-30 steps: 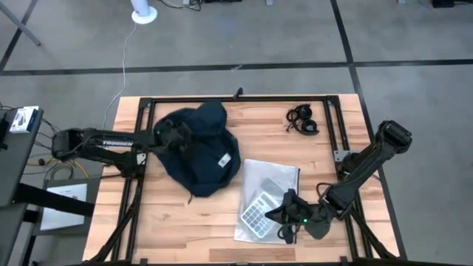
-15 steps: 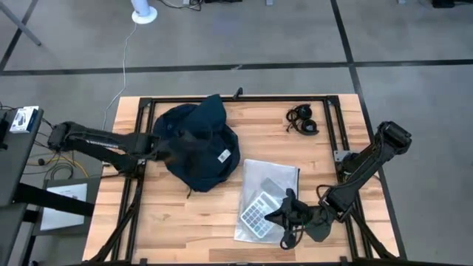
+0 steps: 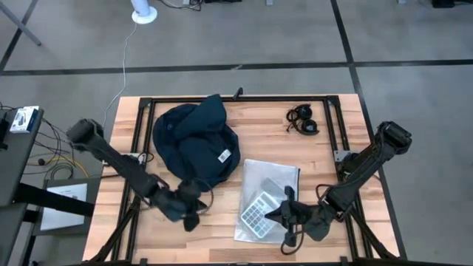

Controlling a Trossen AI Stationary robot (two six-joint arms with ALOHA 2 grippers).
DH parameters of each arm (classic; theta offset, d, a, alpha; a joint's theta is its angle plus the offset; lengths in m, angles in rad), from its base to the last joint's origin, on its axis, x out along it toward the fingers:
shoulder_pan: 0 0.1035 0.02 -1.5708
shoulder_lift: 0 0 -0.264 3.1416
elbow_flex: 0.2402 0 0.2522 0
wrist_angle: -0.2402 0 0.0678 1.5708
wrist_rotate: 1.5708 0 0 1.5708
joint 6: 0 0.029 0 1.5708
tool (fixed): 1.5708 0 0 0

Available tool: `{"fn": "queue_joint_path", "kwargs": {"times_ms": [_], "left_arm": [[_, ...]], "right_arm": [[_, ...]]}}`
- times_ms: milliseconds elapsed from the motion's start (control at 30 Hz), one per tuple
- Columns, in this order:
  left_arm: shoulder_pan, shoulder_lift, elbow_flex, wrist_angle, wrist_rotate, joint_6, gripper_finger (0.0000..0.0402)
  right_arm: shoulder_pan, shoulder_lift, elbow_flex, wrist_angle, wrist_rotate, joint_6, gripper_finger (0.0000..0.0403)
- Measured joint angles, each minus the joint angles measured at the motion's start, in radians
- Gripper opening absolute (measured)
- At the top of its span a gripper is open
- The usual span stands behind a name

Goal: Unpack backpack
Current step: Move the blue backpack

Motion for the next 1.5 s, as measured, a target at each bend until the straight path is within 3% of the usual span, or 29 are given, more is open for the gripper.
{"fn": "queue_joint_path", "kwargs": {"times_ms": [167,333,600,733,800,900,1000,1067,1233,1367,1500], "left_arm": [[0.023,0.146,-0.001,-0.144,-0.06,-0.119,0.0],[0.069,0.21,-0.002,-0.495,-0.031,-0.261,0.0],[0.075,0.127,-0.002,-0.899,-0.02,-0.366,0.0],[0.076,0.035,-0.002,-0.985,-0.012,-0.462,0.0],[0.075,-0.019,-0.002,-0.923,-0.011,-0.476,0.0],[0.064,-0.082,-0.002,-0.704,-0.018,-0.416,0.0],[0.048,-0.098,-0.002,-0.418,-0.116,-0.327,0.0],[0.034,-0.078,-0.001,-0.216,-0.188,-0.226,0.0],[0.04,0.046,0.0,0.141,-0.19,0.015,0.0],[0.074,0.178,0.0,0.243,-0.194,0.034,0.0],[0.128,0.261,0.0,0.193,-0.218,0.019,0.0]], "right_arm": [[-0.02,0.0,0.0,-0.012,-0.011,0.0,0.0],[-0.03,0.0,-0.001,-0.014,-0.046,0.003,0.0],[-0.006,0.0,-0.001,-0.055,-0.048,0.023,0.0],[0.0,0.0,-0.001,-0.087,-0.064,0.087,0.0],[-0.001,0.0,-0.001,-0.102,-0.102,0.117,0.0],[-0.001,0.0,-0.001,-0.115,-0.162,0.15,0.0],[0.007,0.0,-0.001,-0.112,-0.175,0.162,0.0],[0.013,0.0,-0.001,-0.111,-0.176,0.163,0.0],[0.018,0.0,-0.001,-0.106,-0.176,0.163,0.0],[0.016,0.0,-0.001,-0.105,-0.176,0.162,0.0],[0.009,0.0,-0.001,-0.103,-0.175,0.161,0.0]]}}
